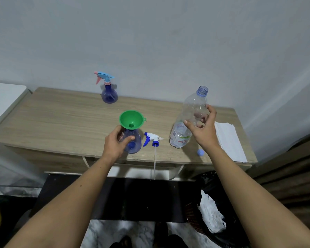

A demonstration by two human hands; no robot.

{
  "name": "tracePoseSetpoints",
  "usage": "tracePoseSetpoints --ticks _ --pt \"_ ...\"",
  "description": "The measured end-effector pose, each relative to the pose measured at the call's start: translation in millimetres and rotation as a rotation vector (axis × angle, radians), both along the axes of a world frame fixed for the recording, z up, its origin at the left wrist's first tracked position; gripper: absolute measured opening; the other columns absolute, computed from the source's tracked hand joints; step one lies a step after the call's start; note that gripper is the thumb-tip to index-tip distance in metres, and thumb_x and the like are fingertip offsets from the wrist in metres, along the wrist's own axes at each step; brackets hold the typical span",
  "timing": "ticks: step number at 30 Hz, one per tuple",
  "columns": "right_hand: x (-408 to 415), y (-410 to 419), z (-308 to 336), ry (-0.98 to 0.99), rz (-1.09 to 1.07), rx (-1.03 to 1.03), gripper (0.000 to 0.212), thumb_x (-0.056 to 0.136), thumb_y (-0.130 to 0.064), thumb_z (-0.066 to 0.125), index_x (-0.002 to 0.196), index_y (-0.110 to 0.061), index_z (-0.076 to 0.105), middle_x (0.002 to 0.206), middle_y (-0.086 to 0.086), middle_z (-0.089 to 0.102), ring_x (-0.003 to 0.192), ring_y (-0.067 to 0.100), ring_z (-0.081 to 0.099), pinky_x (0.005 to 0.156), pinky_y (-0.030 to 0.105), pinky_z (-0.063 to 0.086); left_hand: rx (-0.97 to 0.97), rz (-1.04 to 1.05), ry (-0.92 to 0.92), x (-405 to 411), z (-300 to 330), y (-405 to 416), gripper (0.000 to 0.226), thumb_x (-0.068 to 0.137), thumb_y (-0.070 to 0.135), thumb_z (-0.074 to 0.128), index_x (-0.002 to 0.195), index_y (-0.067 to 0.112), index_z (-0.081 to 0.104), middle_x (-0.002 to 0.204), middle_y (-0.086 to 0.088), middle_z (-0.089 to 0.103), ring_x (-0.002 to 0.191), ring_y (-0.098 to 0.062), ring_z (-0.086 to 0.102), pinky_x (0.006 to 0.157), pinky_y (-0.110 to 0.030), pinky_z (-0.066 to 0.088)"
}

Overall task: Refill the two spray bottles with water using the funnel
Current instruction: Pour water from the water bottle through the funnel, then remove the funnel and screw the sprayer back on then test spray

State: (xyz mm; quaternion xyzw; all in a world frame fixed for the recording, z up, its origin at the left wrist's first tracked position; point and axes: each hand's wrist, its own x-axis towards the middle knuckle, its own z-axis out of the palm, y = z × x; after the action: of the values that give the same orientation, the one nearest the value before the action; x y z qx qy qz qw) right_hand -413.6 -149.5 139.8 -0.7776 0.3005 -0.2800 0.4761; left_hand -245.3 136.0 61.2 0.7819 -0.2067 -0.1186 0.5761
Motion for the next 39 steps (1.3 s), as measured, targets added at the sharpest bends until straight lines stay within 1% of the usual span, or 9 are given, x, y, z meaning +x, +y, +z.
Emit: tracePoseSetpoints --ticks 3,5,8,11,15,19,24,32,39 --pt "0 1 -5 -0.005 -0.019 0.028 0.092 0.083 -0.021 0.089 0.152 -0.019 0.028 0.135 0.005 0.059 0.095 -0.019 0.062 0.082 0.007 0.053 -0.005 -0.005 0.016 0 2 0 0.041 0.083 0.005 0.087 0.113 0.024 0.067 0.096 0.016 0.075 0.088 0.004 0.069 0.085 -0.017 0.055" --pt "-2 2 -9 -0.008 -0.030 0.033 0.090 0.082 -0.019 0.089 0.151 -0.017 0.030 0.138 0.005 0.056 0.101 -0.020 0.061 0.082 0.004 0.050 0.000 -0.004 0.011 -1 4 0 0.041 0.084 0.004 0.086 0.115 0.022 0.066 0.097 0.015 0.074 0.087 0.010 0.067 0.082 -0.010 0.053" --pt "-8 9 -15 -0.023 -0.070 0.029 0.090 0.080 -0.022 0.091 0.149 -0.016 0.034 0.140 0.005 0.053 0.122 0.004 0.059 0.094 0.010 0.049 0.005 0.004 0.003 -3 5 0 0.040 0.085 0.005 0.086 0.117 0.019 0.066 0.102 0.010 0.073 0.087 0.012 0.066 0.079 -0.006 0.050" --pt "-16 24 -28 -0.024 -0.165 -0.004 0.084 0.080 -0.026 0.091 0.142 -0.009 0.039 0.135 0.010 0.050 0.118 0.022 0.056 0.083 0.007 0.047 0.006 0.002 0.007 -2 4 0 0.040 0.085 0.005 0.086 0.116 0.019 0.066 0.102 0.010 0.073 0.087 0.012 0.066 0.080 -0.006 0.050" --pt "-18 51 -43 0.001 -0.194 -0.051 0.075 0.077 -0.036 0.093 0.130 -0.015 0.043 0.128 0.013 0.048 0.098 0.014 0.053 0.093 0.034 0.054 -0.004 -0.004 0.012 0 2 0 0.040 0.085 0.004 0.086 0.116 0.019 0.066 0.102 0.010 0.073 0.088 0.012 0.067 0.081 -0.008 0.051" --pt "-4 77 -37 -0.033 -0.100 -0.023 0.066 0.077 -0.031 0.093 0.125 -0.023 0.049 0.122 0.006 0.058 0.099 0.011 0.057 0.087 0.025 0.052 -0.021 -0.007 0.015 1 -1 -1 0.039 0.085 0.005 0.086 0.117 0.018 0.067 0.104 0.007 0.074 0.093 0.004 0.068 0.084 -0.011 0.053" --pt "21 104 -23 -0.082 0.118 -0.118 0.055 0.078 -0.026 0.092 0.122 -0.022 0.060 0.117 -0.001 0.064 0.100 0.005 0.061 0.086 0.023 0.050 -0.066 -0.023 0.050 1 -5 -1 0.039 0.085 0.004 0.085 0.117 0.019 0.067 0.109 0.003 0.076 0.106 -0.018 0.072 0.096 -0.029 0.057" --pt "63 128 -1 -0.073 0.414 -0.479 0.023 0.083 -0.016 0.084 0.104 -0.017 0.076 0.116 -0.002 0.065 0.111 0.019 0.062 0.096 0.036 0.050 -0.092 -0.017 0.030 -1 -7 -1 0.038 0.087 0.001 0.082 0.120 0.012 0.068 0.103 0.005 0.076 0.090 0.001 0.071 0.086 -0.019 0.054" --pt "75 118 0 -0.020 0.439 -0.573 0.008 0.086 -0.017 0.082 0.093 -0.017 0.078 0.097 -0.004 0.074 0.096 0.020 0.066 0.089 0.042 0.052 -0.113 -0.009 0.002 -1 -9 -1 0.038 0.085 0.000 0.084 0.118 0.012 0.069 0.099 0.006 0.074 0.086 0.005 0.068 0.084 -0.015 0.052"
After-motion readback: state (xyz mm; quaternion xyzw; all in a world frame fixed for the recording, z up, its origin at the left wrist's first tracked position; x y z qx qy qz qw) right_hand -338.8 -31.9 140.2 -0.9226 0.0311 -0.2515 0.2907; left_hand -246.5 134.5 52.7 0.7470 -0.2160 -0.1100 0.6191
